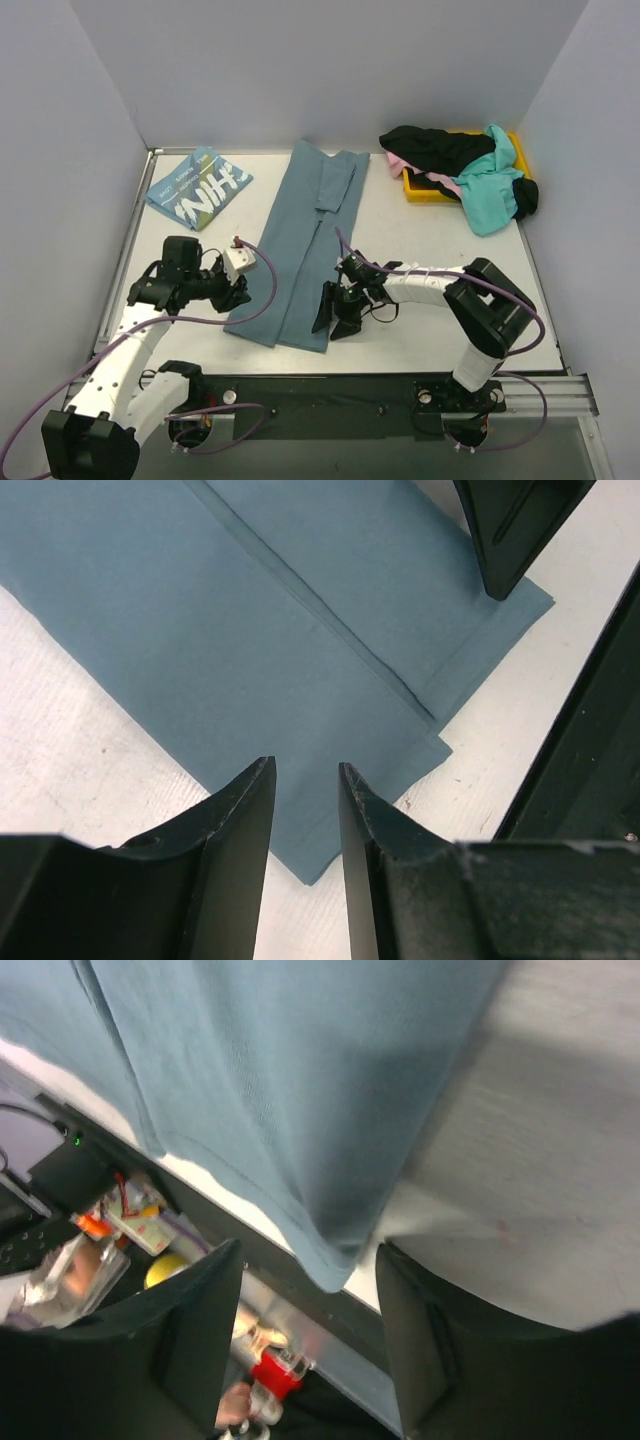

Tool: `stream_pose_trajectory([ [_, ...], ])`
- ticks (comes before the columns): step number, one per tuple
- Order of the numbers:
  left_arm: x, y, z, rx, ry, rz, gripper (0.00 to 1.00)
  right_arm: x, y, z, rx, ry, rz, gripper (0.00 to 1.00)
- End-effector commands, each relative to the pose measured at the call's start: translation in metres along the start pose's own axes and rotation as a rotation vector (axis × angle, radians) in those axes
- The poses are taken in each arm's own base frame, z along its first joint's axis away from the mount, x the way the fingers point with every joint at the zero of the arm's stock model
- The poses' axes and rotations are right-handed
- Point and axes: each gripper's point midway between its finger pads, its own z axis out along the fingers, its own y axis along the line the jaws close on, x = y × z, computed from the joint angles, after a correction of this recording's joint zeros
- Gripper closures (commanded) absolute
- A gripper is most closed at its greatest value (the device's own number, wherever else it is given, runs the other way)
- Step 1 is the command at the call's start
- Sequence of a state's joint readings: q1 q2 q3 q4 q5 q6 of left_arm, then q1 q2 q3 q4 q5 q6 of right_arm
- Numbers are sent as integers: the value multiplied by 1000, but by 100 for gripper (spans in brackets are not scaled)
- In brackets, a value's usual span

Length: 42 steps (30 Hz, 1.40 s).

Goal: Fold and stack the t-shirts
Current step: Rotate the tshirt 90 degrees, then grab the bottom of the folded rectangular tshirt with both arms

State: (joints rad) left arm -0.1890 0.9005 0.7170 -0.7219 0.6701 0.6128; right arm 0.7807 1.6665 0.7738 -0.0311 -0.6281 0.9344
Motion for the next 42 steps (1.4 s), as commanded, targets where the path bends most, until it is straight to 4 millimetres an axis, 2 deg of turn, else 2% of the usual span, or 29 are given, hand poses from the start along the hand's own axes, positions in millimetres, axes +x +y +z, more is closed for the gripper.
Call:
stream_pose_trajectory([
  [1, -28, 10, -11, -54, -43, 23, 59, -5, -16, 20, 38, 0, 27, 60],
  [2, -32, 9, -14, -44, -53, 35, 59, -7, -19, 18, 48, -4, 32, 73],
  [3, -30, 6, -14, -27, -42, 50, 59, -9, -18, 14, 48, -18, 20, 80],
  [4, -34, 4, -15, -19, -41, 64, 59, -8, -27, 9, 74, -17, 44, 90],
  [5, -30, -1, -12, 6, -11, 56, 56, -13, -30, 1, 70, -42, 36, 94],
  [6, -30, 1, -12, -11, 20, 50, 56, -7, -42, -3, 98, -30, 56, 100],
  [7, -28, -5, -5, 24, 61, 27, 56, -12, -46, -13, 90, -54, 53, 100],
  [10, -34, -34, 2, 140, 131, 72, 56, 7, -82, -31, 126, -47, 98, 100],
  [11, -37, -51, 7, 194, 140, 125, 56, 16, -101, -37, 155, -33, 123, 100],
  [12, -39, -56, 10, 203, 137, 172, 55, 17, -103, -44, 148, -48, 116, 100],
  [13, -40, -75, 13, 258, 138, 258, 55, 27, -117, -49, 169, -27, 134, 100],
  [15, -34, -99, 15, 359, 144, 450, 54, 38, -128, -57, 182, -19, 143, 100],
  [16, -28, -104, 17, 405, 148, 577, 53, 39, -128, -61, 176, -28, 123, 99],
  [17, -17, -114, 22, 451, 179, 651, 53, 45, -133, -64, 187, -17, 142, 87],
  [18, -17, -114, 31, 452, 166, 725, 53, 44, -132, -67, 181, -32, 128, 81],
  [19, -4, -115, 41, 461, 215, 778, 53, 46, -134, -70, 188, -32, 141, 74],
  [20, -4, -114, 50, 463, 203, 855, 53, 45, -133, -73, 184, -52, 131, 71],
  [21, 10, -114, 58, 491, 239, 899, 53, 44, -132, -75, 185, -57, 134, 64],
  [24, 32, -111, 72, 567, 258, 1041, 52, 44, -131, -77, 181, -74, 143, 57],
  [26, 50, -108, 74, 608, 292, 1095, 52, 46, -135, -74, 192, -64, 150, 55],
  [29, 71, -105, 70, 673, 326, 1159, 52, 46, -131, -69, 180, -43, 160, 55],
  [30, 78, -105, 68, 689, 338, 1164, 52, 43, -125, -66, 159, -48, 156, 55],
  [32, 85, -105, 69, 698, 339, 1176, 52, 42, -119, -62, 150, -42, 150, 55],
  [33, 79, -104, 76, 659, 310, 1169, 51, 42, -119, -60, 159, -31, 155, 55],
  [34, 82, -105, 79, 645, 309, 1159, 51, 42, -116, -58, 163, -26, 137, 55],
  [35, 71, -102, 89, 588, 272, 1153, 50, 44, -118, -55, 180, -9, 139, 56],
  [38, 72, -102, 97, 568, 263, 1151, 51, 49, -116, -46, 205, 29, 114, 57],
  [39, 72, -104, 97, 571, 259, 1151, 54, 50, -117, -44, 208, 42, 124, 61],
  [42, 84, -111, 94, 604, 269, 1150, 64, 49, -119, -44, 216, 35, 135, 85],
])
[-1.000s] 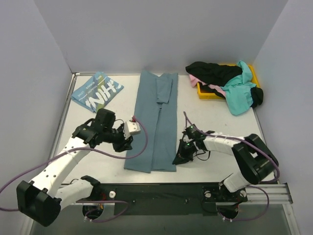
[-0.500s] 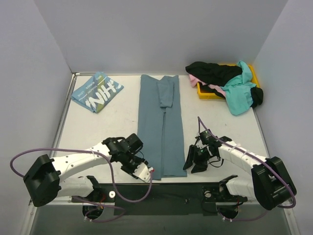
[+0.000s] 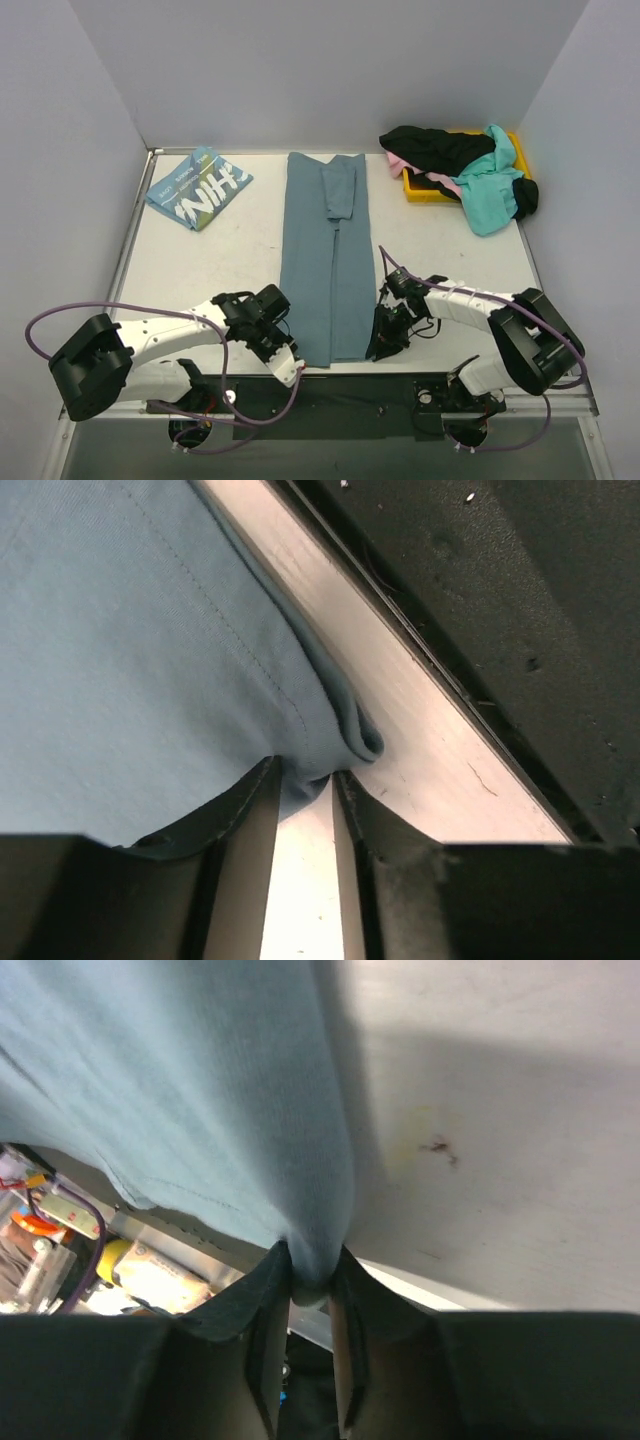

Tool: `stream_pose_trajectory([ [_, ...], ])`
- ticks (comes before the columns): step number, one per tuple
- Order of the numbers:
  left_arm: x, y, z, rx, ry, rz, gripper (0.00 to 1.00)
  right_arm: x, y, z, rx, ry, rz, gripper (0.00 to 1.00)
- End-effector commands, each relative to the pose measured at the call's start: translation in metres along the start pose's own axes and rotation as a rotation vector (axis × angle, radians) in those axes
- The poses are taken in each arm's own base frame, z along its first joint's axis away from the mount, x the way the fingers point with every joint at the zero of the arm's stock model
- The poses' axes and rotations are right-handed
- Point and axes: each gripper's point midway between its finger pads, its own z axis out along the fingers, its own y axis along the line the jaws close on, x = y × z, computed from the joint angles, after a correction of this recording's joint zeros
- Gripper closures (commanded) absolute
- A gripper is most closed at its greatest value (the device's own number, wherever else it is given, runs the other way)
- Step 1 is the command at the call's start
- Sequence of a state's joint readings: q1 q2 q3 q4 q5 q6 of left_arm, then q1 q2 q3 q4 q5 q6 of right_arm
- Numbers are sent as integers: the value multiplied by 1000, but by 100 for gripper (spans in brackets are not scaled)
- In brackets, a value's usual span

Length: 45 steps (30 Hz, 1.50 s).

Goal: Fold and stack the t-shirts
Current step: Grab the bottom of the folded rectangular tshirt with both arms, then fold the folded rectangular tshirt in 1/3 of the way

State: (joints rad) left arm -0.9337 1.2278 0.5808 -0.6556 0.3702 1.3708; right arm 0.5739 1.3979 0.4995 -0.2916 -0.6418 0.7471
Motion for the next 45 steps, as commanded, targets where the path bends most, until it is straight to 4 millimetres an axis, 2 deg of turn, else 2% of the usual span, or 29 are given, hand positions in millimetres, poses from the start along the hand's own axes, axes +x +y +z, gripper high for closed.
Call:
stream_pose_trajectory([
  [1, -10, 6, 7, -41, -39, 41, 72, -3, -15, 4, 72, -31, 20, 88],
  [2, -10, 4, 9, -38, -38, 42, 86, -2, -13, 2, 66, -31, 19, 94],
  [3, -11, 5, 9, -47, -42, 36, 95, -1, -9, -2, 58, -30, 18, 96],
  [4, -14, 10, 8, -66, -50, 31, 100, -1, -7, -5, 55, -31, 14, 100],
  [7, -30, 33, -10, -146, -90, -119, 100, -1, 5, -25, 44, -45, -20, 100],
  [8, -33, 36, -14, -156, -102, -192, 100, -3, 11, -32, 30, -59, -38, 100],
  [9, -39, 50, -25, -195, -134, -225, 100, -9, 21, -42, 0, -74, -39, 100],
  [10, -40, 54, -31, -208, -157, -307, 100, -12, 26, -48, -22, -83, -49, 100],
  [11, -43, 68, -43, -240, -201, -355, 100, -25, 37, -61, -52, -117, -48, 100],
  [12, -33, 77, -52, -274, -222, -462, 100, -30, 40, -65, -56, -123, -61, 100],
  [13, -32, 88, -59, -287, -254, -512, 100, -45, 52, -80, -78, -163, -72, 100],
  [14, -22, 100, -69, -326, -273, -607, 100, -54, 53, -81, -71, -160, -81, 100],
  [15, -18, 113, -76, -341, -293, -652, 100, -65, 67, -91, -90, -179, -101, 100],
  [16, -6, 124, -85, -380, -309, -727, 100, -75, 68, -91, -92, -161, -106, 100],
  [18, 11, 150, -97, -439, -336, -822, 100, -105, 80, -103, -103, -172, -113, 100],
  [19, 17, 165, -103, -467, -342, -838, 100, -114, 83, -107, -108, -175, -115, 100],
  [20, 26, 181, -115, -515, -356, -863, 100, -132, 86, -111, -112, -183, -113, 100],
  [21, 37, 188, -110, -517, -343, -891, 100, -142, 89, -116, -117, -190, -118, 100],
  [22, 43, 203, -121, -563, -350, -893, 100, -160, 96, -121, -127, -203, -132, 100],
  [23, 54, 209, -116, -569, -327, -918, 100, -164, 96, -123, -124, -192, -130, 100],
  [24, 63, 218, -124, -597, -323, -935, 100, -176, 99, -126, -128, -182, -131, 100],
  [25, 74, 222, -118, -595, -306, -964, 100, -182, 98, -124, -127, -173, -136, 100],
  [26, 84, 228, -126, -619, -305, -981, 100, -193, 100, -126, -134, -171, -128, 100],
  [27, 92, 229, -120, -604, -307, -1003, 100, -200, 96, -119, -130, -151, -116, 100],
  [29, 109, 233, -123, -612, -313, -1017, 100, -215, 97, -123, -150, -148, -102, 100],
  [36, 154, 252, -118, -684, -237, -1064, 100, -259, 104, -132, -165, -175, -117, 100],
  [37, 158, 258, -123, -711, -240, -1059, 100, -264, 104, -129, -171, -170, -115, 100],
  [41, 165, 267, -120, -722, -244, -1057, 100, -273, 102, -119, -183, -146, -104, 100],
  [45, 170, 269, -114, -721, -241, -1071, 100, -281, 97, -114, -180, -141, -83, 100],
])
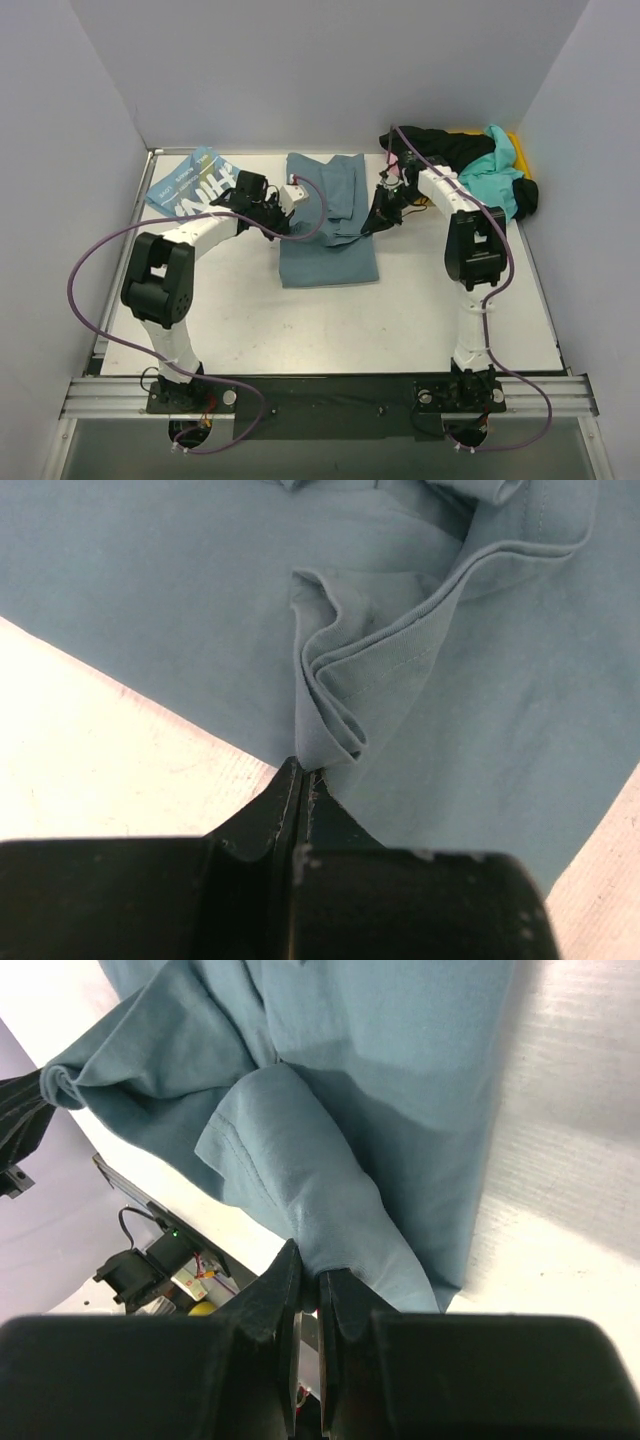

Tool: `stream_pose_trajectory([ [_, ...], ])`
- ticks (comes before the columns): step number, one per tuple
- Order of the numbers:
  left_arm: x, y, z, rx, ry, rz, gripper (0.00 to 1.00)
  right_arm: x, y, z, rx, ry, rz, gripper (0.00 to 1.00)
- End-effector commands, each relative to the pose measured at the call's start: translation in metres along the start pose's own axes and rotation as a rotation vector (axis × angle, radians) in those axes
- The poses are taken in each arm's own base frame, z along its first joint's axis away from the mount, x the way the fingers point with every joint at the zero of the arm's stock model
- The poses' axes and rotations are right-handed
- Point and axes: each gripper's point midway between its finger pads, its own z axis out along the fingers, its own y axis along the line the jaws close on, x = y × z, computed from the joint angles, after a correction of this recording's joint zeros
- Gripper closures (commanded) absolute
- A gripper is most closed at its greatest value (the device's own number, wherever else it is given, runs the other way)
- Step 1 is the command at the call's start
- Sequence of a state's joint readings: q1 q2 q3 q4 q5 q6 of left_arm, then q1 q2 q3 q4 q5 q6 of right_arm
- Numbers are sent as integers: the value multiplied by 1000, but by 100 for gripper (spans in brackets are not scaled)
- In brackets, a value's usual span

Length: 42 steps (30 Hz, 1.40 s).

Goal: Fold and stack the t-shirts
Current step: Fold the folded rectangular tshirt in 1/3 of the way

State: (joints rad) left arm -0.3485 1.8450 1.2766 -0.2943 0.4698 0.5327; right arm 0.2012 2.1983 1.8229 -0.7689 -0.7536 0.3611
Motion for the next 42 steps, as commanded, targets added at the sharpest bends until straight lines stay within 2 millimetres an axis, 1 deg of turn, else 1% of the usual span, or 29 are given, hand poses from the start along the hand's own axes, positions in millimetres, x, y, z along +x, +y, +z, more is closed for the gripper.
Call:
stream_pose_trajectory([
  [1, -29, 21, -1, -61, -82, 24, 100, 0, -2, 0, -16, 38, 27, 100],
  [8, -15, 23, 5, -73, -54, 12, 100, -8, -10, 3, -6, 31, 43, 100],
  [11, -17, 29, 8, -99, -63, 9, 100, -13, -16, 1, -3, 20, 53, 100],
  [13, -20, 32, 10, -108, -74, 9, 100, -15, -16, 2, -4, 18, 50, 97],
  [15, -23, 33, 12, -106, -83, 9, 100, -17, -17, 5, -10, 23, 50, 91],
  [16, -21, 35, 14, -110, -78, 6, 100, -18, -17, 6, -10, 23, 50, 79],
  [17, -22, 36, 14, -114, -76, 0, 99, -19, -18, 7, -8, 23, 53, 75],
  [18, -20, 38, 15, -122, -66, -6, 84, -21, -18, 6, -9, 19, 53, 68],
  [19, -17, 39, 14, -129, -51, -22, 74, -25, -18, 3, -8, 6, 52, 66],
  [20, -15, 41, 12, -145, -40, -29, 60, -27, -18, 0, -6, -5, 45, 62],
  [22, -13, 50, 5, -176, -28, -42, 52, -39, -23, -18, 31, -70, 36, 58],
  [23, -16, 58, 0, -203, -30, -45, 51, -45, -20, -30, 48, -112, 20, 57],
  [24, -20, 65, -6, -228, -37, -53, 48, -51, -28, -38, 91, -146, 11, 57],
  [25, -30, 74, -13, -260, -51, -67, 47, -52, -24, -51, 109, -184, -16, 57],
  [26, -32, 77, -18, -271, -52, -89, 46, -54, -26, -59, 154, -214, -45, 56],
  [27, -44, 82, -24, -280, -72, -85, 46, -49, -24, -66, 171, -232, -64, 56],
  [29, -50, 70, -26, -223, -73, -65, 50, -36, -22, -67, 197, -234, -119, 59],
  [30, -49, 56, -25, -176, -55, -49, 61, -25, -12, -64, 174, -221, -155, 62],
  [31, -48, 40, -22, -109, -60, -42, 72, -16, -14, -53, 157, -196, -160, 70],
  [32, -39, 20, -15, -44, -31, -37, 75, -1, -10, -39, 120, -144, -161, 74],
  [33, -35, 5, -10, 18, -30, -38, 79, 2, -7, -33, 104, -128, -163, 83],
  [34, -29, -8, -5, 56, -13, -32, 79, 5, -10, -21, 100, -98, -147, 87],
  [35, -28, -15, -1, 87, -16, -32, 80, 3, -9, -18, 94, -93, -142, 91],
  [37, -28, -16, 11, 84, -31, -18, 80, -8, -3, -6, 51, -94, -117, 94],
  [38, -29, -14, 15, 69, -34, -32, 80, -20, -3, 2, 44, -102, -116, 95],
  [39, -23, -7, 22, 39, -15, -45, 80, -25, -5, 8, 45, -98, -105, 98],
  [40, -29, 0, 24, 15, -28, -48, 80, -37, -7, 13, 52, -109, -99, 99],
  [41, -22, 7, 31, -4, -7, -57, 79, -44, -13, 18, 72, -114, -76, 100],
  [42, -24, 17, 32, -40, -2, -58, 80, -52, -18, 26, 75, -112, -64, 100],
])
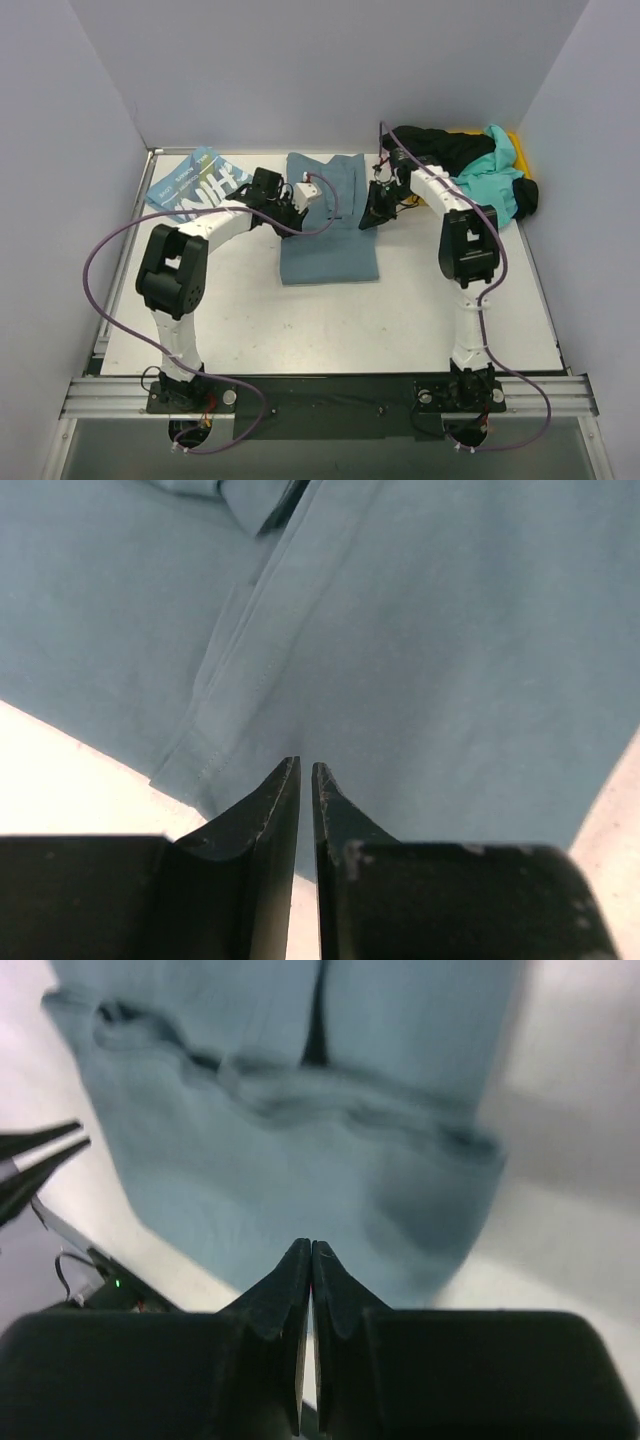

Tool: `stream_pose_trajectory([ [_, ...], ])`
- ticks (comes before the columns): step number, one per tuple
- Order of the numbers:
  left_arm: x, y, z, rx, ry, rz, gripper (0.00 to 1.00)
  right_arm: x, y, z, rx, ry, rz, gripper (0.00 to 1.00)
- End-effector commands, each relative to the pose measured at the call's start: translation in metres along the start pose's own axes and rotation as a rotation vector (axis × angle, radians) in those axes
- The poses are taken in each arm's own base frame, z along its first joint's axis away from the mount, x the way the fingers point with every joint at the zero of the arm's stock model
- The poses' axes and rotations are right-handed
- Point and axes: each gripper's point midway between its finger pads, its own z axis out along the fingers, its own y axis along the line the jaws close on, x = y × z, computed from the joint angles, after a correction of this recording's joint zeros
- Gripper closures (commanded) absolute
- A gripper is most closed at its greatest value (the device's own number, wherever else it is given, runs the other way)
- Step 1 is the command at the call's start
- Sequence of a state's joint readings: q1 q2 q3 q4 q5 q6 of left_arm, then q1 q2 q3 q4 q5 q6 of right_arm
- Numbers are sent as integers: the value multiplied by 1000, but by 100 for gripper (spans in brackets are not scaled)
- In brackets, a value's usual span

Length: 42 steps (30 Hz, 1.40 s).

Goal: Fold and stack the t-shirts
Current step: Fold the folded rectangular tshirt in 1/3 of the way

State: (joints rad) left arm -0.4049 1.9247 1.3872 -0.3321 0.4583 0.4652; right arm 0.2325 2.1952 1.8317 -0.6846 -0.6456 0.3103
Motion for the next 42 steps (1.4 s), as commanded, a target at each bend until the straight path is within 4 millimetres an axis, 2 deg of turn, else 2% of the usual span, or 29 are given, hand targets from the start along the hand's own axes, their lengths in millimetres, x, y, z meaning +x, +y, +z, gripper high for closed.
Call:
stream_pose_trajectory([
  [1, 4, 33, 16, -83, 9, -34, 80, -33, -23, 25, 16, -24, 98, 100],
  [4, 18, 54, 24, -159, 69, -43, 80, -40, -38, 40, 36, -17, 147, 100],
  [5, 27, 57, 29, -164, 96, -52, 80, -42, -40, 41, 47, -22, 153, 100],
  [7, 30, 65, 30, -187, 110, -79, 80, -46, -42, 41, 61, -36, 148, 100],
  [10, 15, 68, 22, -190, 74, -90, 80, -56, -34, 27, 52, -75, 134, 100],
  [14, -20, 59, -1, -161, 5, -48, 76, -59, -14, -11, 55, -148, 61, 100],
  [15, -25, 55, -7, -157, 1, -30, 75, -54, -8, -26, 64, -167, 37, 100],
  [16, -35, 49, -15, -153, -18, -9, 74, -48, -7, -30, 71, -166, 26, 99],
  [17, -33, 42, -20, -138, -8, 13, 74, -34, -5, -39, 82, -162, 7, 99],
  [18, -43, 32, -30, -115, -34, 41, 73, -25, -2, -40, 86, -154, -12, 98],
  [19, -31, 17, -28, -62, -15, 58, 73, -7, -2, -42, 91, -133, -13, 98],
  [20, -36, 6, -37, -46, -31, 87, 73, 2, 7, -40, 76, -125, -38, 98],
  [21, -16, -12, -33, 17, 5, 114, 73, 20, 4, -33, 74, -96, -40, 98],
  [22, -12, -27, -34, 46, 16, 146, 73, 32, 12, -25, 58, -70, -62, 98],
  [23, 8, -37, -30, 64, 62, 151, 73, 48, 7, -14, 61, -34, -55, 99],
  [24, 9, -45, -27, 67, 67, 169, 73, 59, 8, -5, 59, -5, -54, 99],
  [25, 23, -49, -23, 63, 101, 150, 73, 69, 1, 4, 65, 21, -35, 100],
  [26, 25, -49, -20, 52, 105, 146, 73, 82, -9, 13, 78, 55, 5, 100],
  [29, 38, -52, -15, 58, 141, 94, 73, 96, -40, 27, 134, 76, 76, 100],
  [30, 43, -51, -13, 52, 150, 91, 73, 103, -58, 32, 198, 88, 87, 100],
  [32, 56, -46, -8, 23, 180, 101, 72, 115, -73, 33, 240, 125, 97, 100],
  [34, 72, -40, -6, -7, 229, 136, 72, 125, -76, 31, 233, 145, 112, 100],
  [36, 86, -38, -10, -16, 271, 170, 72, 126, -74, 22, 241, 122, 99, 100],
  [38, 85, -40, -18, -19, 270, 200, 72, 125, -70, 12, 239, 93, 90, 100],
  [42, 58, -65, -42, 79, 191, 262, 68, 126, -62, -12, 230, 51, 115, 100],
])
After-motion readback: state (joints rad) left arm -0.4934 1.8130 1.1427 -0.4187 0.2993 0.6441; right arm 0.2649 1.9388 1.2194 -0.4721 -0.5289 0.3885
